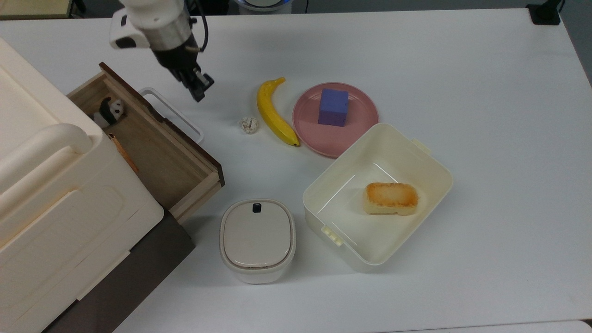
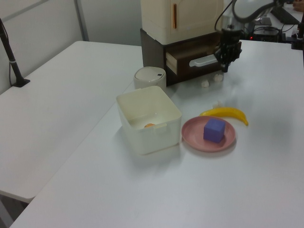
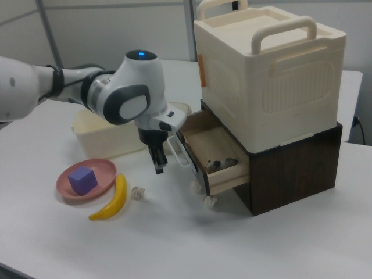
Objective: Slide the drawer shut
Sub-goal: 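Move the gripper down to the front face of the open drawer, then push the drawer front with the gripper into the wooden cabinet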
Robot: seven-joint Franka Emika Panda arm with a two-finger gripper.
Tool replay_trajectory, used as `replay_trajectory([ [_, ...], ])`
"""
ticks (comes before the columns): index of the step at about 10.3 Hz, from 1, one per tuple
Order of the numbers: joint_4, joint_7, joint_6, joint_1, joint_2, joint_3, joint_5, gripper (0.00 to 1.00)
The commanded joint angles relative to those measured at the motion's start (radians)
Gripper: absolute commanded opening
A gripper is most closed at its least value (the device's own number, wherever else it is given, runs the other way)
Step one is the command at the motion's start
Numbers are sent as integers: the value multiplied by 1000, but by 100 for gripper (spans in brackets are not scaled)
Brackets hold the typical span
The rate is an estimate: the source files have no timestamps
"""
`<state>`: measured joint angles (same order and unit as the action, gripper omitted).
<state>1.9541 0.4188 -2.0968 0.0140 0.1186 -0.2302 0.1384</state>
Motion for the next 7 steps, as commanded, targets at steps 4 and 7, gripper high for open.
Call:
replay_trajectory([
  [4, 0, 23, -336, -43, 99, -3, -26, 0],
  [7, 0, 23, -472, -71, 111, -6, -26, 0],
])
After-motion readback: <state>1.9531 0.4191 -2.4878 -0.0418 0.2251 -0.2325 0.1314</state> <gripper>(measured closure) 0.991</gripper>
